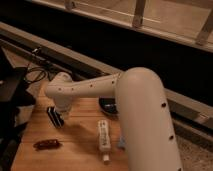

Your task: Knock the eraser over

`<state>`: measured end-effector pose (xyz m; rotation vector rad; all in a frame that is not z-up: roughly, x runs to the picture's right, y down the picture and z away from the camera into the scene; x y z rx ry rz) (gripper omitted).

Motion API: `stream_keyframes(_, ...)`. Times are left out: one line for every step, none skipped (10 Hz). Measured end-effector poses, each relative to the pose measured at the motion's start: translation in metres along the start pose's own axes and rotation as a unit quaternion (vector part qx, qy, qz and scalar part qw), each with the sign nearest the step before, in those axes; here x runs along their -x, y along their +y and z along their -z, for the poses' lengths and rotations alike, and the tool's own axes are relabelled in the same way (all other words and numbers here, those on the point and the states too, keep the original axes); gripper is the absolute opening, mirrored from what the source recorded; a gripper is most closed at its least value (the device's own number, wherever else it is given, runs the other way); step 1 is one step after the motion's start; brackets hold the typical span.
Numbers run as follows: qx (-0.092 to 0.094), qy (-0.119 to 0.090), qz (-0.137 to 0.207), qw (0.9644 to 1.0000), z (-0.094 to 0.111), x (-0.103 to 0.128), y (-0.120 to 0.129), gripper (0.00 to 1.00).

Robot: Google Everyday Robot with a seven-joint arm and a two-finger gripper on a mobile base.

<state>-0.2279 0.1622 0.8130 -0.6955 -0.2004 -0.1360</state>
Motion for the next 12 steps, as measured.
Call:
stream_keyframes(-0.005,-0.004,0.006,1.0,-0.004,0.006,-0.002,0.0)
stream_keyframes(-0.011,-0.009,0.013,0.9998,-0.004,0.015,-0.005,0.0)
stream_keyframes(-0.022,-0.014,0.028,0.9993,0.002,0.029,-0.008,0.0)
stream_keyframes(-0.029,-0.016,0.038,0.9987,0.01,0.038,-0.011,0.0)
stream_keyframes(-0.041,-0.019,0.054,0.9975,0.024,0.052,-0.014,0.0)
stream_keyframes(-0.054,-0.022,0.074,0.9955,0.045,0.071,-0.02,0.0)
stream_keyframes(-0.063,-0.026,0.087,0.9939,0.057,0.084,-0.024,0.0)
stream_keyframes(-0.074,-0.03,0.102,0.9916,0.067,0.1,-0.028,0.0)
stream_keyframes(-0.08,-0.031,0.113,0.9899,0.073,0.111,-0.03,0.0)
stream_keyframes(-0.075,-0.028,0.109,0.9908,0.076,0.115,-0.032,0.04)
stream_keyframes(-0.072,-0.028,0.103,0.9916,0.074,0.112,-0.031,0.13)
stream_keyframes(-0.073,-0.029,0.103,0.9916,0.073,0.105,-0.031,0.21)
